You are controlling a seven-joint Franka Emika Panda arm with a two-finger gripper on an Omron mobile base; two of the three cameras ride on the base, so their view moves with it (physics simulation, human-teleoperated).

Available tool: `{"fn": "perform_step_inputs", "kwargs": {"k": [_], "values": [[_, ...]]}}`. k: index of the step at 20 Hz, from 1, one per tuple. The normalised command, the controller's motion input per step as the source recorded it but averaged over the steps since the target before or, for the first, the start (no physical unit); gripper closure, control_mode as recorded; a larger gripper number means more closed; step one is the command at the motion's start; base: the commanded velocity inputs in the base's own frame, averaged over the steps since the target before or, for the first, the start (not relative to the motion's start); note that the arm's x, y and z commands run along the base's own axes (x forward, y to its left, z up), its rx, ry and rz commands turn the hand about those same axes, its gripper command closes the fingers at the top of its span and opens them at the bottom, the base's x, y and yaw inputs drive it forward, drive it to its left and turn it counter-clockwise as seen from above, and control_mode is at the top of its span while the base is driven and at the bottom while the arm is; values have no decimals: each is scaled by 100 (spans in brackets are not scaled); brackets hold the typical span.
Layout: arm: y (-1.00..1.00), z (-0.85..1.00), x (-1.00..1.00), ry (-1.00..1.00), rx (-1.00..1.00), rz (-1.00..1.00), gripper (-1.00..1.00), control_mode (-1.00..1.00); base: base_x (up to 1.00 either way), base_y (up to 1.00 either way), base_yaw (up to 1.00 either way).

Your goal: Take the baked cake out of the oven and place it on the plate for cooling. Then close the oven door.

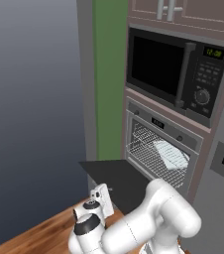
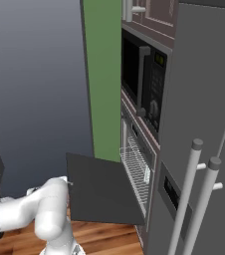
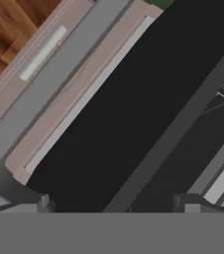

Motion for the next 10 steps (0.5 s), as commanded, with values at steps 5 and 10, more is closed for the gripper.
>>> {"fn": "perform_step_inputs", "kwargs": {"k": [5, 10], "values": [[0, -35, 32, -18, -31, -18, -100, -100, 0, 0, 0], [0, 10, 39, -30, -28, -24, -100, -100, 0, 0, 0]]}}
